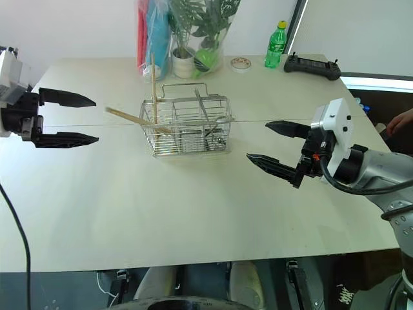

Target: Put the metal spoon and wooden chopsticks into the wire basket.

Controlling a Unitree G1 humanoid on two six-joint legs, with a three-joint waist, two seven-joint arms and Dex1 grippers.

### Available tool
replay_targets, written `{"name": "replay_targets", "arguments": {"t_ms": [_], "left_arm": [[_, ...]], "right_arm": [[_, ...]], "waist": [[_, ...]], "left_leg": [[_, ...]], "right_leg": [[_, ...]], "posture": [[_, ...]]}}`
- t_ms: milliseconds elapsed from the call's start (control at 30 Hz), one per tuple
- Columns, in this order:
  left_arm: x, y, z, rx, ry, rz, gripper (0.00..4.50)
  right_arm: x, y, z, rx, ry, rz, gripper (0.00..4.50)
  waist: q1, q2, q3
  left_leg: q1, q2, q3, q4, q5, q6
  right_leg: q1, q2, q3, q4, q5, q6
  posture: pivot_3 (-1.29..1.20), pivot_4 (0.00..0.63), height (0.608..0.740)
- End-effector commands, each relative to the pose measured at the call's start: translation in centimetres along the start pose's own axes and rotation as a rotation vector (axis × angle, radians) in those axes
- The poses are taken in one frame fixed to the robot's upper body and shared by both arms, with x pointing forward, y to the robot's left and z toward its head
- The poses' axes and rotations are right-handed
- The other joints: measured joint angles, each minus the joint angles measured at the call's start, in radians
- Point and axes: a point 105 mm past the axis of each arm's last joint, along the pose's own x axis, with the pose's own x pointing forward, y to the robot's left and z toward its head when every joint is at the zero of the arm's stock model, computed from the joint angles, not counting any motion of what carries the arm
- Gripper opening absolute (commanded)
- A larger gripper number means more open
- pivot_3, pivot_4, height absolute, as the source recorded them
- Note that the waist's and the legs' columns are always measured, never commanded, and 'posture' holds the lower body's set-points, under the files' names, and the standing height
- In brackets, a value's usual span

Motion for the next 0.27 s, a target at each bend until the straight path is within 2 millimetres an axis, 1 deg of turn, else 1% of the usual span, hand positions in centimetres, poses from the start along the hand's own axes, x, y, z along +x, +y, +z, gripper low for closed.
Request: {"name": "replay_targets", "arguments": {"t_ms": [33,267], "left_arm": [[-0.56,0.2,1.49,0.072,-0.033,0.042,4.47],[-0.74,0.66,1.82,0.087,-0.053,0.061,4.47]], "right_arm": [[-0.2,-0.05,1.27,-0.053,-0.023,-0.007,4.5],[-0.34,-0.2,1.42,-0.063,-0.019,-0.013,4.5]], "waist": [[0.0,0.001,0.0],[0.0,0.001,0.0]], "left_leg": [[0.0,0.0,0.0,0.0,0.0,0.0],[0.0,0.0,0.0,0.001,0.0,0.001]], "right_leg": [[0.0,0.0,0.0,0.0,0.0,0.0],[0.0,0.001,0.0,0.0,0.0,0.0]], "posture": [[0.0,0.15,0.703],[0.0,0.15,0.703]]}}
